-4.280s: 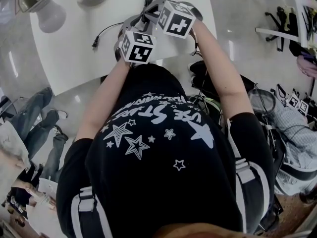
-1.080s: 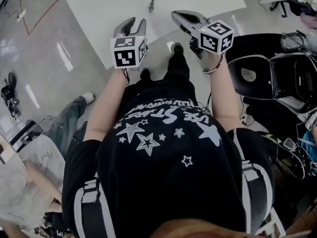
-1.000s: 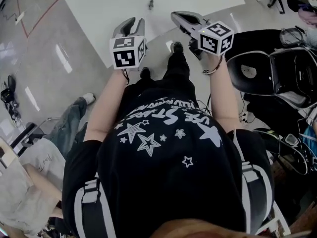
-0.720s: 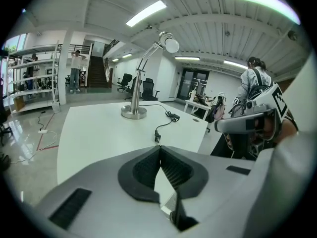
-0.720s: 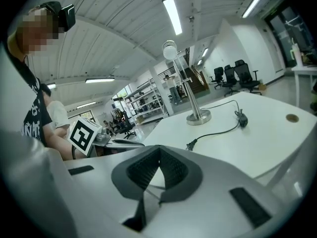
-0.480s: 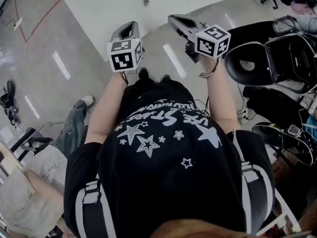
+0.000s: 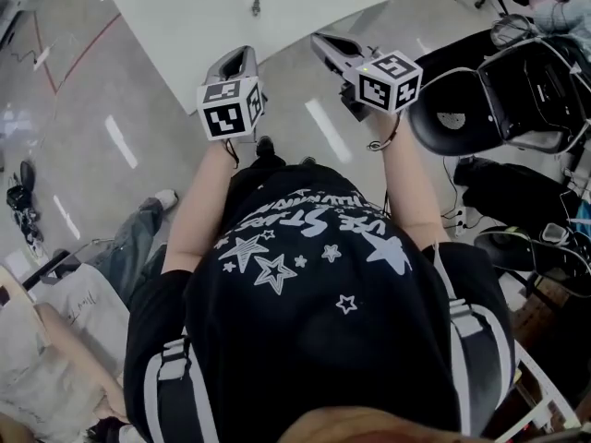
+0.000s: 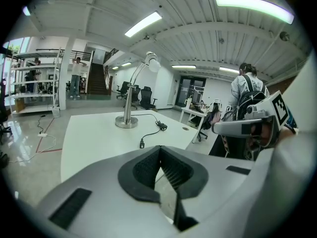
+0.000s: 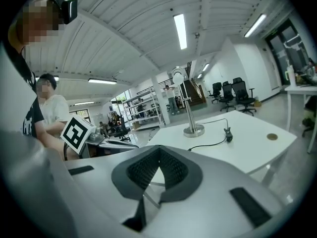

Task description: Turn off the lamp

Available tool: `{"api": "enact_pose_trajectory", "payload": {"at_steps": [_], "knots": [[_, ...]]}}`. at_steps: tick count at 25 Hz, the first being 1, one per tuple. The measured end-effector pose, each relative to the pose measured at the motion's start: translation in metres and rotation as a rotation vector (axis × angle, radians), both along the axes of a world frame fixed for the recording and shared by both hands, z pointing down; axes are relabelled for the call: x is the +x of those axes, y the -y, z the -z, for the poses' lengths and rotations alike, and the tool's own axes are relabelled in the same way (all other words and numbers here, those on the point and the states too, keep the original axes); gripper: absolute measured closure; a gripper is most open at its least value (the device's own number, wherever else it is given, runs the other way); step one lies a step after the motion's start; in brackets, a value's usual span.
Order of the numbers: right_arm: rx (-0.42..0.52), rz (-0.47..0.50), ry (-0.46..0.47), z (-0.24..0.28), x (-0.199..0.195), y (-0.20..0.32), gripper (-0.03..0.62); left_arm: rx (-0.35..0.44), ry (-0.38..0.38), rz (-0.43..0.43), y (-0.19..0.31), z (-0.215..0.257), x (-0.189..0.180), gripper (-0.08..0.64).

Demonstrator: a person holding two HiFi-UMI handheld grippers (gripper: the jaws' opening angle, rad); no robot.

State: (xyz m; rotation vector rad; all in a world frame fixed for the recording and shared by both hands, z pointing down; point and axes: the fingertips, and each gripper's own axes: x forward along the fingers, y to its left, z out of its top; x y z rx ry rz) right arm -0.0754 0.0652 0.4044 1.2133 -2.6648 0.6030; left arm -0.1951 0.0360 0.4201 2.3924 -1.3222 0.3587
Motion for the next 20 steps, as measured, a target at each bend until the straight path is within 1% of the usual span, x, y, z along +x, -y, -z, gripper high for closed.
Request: {"api": "enact_pose_trajectory", "payload": {"at_steps": [6,15,20], "knots": [[0.032,-0.017,-0.016,0.012,0.016,-0.02,0.589,0.032,-0.01,-0.011,-0.014,0.016,0.014,0.549],[0.058,-0.016,-0.027,0.017,0.021,-0.03,0.589,0.058,-0.018,-0.019,-0.025,0.029,0.027,0.549],[0.094,0.0,-0.093,0.02,0.01,-0.03,0.589,0.095,-0.058,-0.038,-0.029,0.041,0.025,0.549]]}}
